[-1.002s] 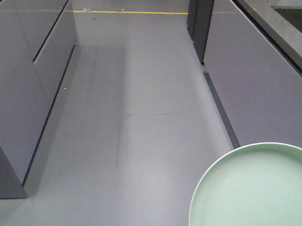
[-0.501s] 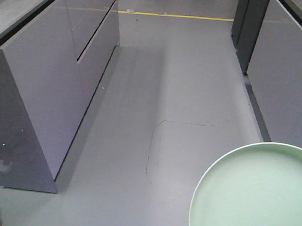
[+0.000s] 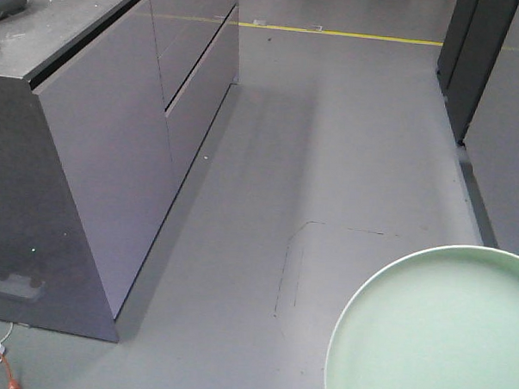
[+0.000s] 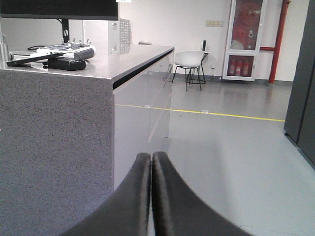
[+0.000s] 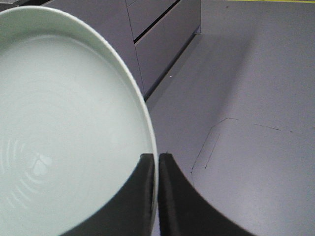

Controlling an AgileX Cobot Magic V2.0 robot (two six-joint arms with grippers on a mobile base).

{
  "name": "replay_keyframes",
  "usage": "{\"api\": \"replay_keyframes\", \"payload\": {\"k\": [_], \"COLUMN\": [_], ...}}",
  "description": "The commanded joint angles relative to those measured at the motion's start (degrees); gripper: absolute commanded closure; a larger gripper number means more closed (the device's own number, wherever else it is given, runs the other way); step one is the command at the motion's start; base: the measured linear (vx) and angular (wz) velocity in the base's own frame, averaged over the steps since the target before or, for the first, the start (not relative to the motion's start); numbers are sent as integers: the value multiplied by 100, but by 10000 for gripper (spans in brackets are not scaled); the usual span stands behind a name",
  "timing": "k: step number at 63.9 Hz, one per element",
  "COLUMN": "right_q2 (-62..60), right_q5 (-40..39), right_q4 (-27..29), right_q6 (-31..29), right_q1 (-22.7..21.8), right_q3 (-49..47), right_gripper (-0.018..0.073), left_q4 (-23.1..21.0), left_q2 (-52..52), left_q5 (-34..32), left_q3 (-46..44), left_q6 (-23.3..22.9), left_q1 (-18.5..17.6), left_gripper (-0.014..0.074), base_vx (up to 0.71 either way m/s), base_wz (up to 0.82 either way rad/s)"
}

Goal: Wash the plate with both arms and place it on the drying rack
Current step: 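Hold the plate in the right gripper while the base turns away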

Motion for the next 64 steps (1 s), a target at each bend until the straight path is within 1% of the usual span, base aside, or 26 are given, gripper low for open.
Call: {"api": "replay_keyframes", "payload": {"k": [1,30,64], "right_q2": [72,72,72], "right_q5": [-427,-427,-427], "right_q4": [30,30,30], "right_q6": [-2,-2,-2], "right_q1": [-13,-13,-13], "right_q3": [-135,-135,-135], "right_gripper": [561,561,561], "left_q4": [-18,-18,-18], "left_q2": [-89,-89,-89], "left_q5": [-424,-424,-424], "left_q3": [127,127,127], "left_q6": [-43,-43,-43], "left_q1": [-18,-18,-18], "left_gripper": [602,602,602], "base_vx": [15,19,25], "base_wz": [8,2,-3]}}
